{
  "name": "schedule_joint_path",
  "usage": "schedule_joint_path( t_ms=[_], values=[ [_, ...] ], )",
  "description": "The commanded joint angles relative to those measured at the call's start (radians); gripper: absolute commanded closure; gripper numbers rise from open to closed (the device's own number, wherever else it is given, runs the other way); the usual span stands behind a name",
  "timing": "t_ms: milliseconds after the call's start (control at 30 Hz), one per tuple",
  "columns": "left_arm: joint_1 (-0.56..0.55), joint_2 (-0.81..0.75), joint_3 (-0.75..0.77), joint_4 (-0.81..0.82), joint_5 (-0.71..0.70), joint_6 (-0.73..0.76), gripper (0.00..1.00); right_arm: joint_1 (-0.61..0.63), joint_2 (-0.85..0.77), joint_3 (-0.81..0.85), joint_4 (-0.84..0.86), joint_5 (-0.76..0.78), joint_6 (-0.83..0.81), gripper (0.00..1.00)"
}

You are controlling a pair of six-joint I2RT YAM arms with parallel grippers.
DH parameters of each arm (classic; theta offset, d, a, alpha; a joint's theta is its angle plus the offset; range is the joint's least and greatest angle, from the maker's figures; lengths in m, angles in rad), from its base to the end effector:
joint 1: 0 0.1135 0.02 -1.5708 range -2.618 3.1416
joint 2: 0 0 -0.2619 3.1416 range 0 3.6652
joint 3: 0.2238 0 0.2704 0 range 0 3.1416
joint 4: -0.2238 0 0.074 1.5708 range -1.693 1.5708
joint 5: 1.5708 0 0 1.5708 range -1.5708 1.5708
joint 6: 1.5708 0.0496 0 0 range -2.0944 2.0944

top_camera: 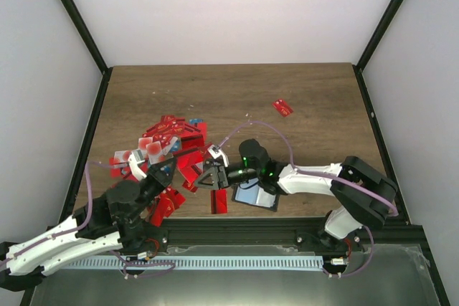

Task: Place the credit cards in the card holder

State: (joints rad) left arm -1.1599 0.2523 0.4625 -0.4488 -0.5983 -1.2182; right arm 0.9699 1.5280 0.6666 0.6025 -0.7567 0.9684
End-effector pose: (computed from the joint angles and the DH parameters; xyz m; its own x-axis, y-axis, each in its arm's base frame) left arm 0.0749 -0.1020 0.2654 -0.5384 -0.7058 -0.4605 0.0975 0.4906 -0.8659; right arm 0.1599 0.2935 0.1860 -0.8854 -0.2320 -0.4029 -0.4332 0.0968 0.8961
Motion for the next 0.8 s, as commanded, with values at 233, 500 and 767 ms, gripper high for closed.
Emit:
schedule_joint_path(
  t_ms=[233, 500, 767],
  values=[
    [0.001, -0.002, -0.012, 0.014, 0.004, 0.011, 0.96, -0.024, 0.003, 0.045, 0.154, -0.129, 0.039, 0.49],
    [0.001, -0.010, -0.010, 0.029, 0.014, 0.017, 0.96, -0.025, -0.011, 0.052, 0.153, -0.158, 0.032, 0.48],
    [0.001, -0.002, -0.014, 0.051, 0.032, 0.014, 0.96, -0.032, 0.013, 0.080, 0.173, -0.100, 0.087, 0.52]
  ],
)
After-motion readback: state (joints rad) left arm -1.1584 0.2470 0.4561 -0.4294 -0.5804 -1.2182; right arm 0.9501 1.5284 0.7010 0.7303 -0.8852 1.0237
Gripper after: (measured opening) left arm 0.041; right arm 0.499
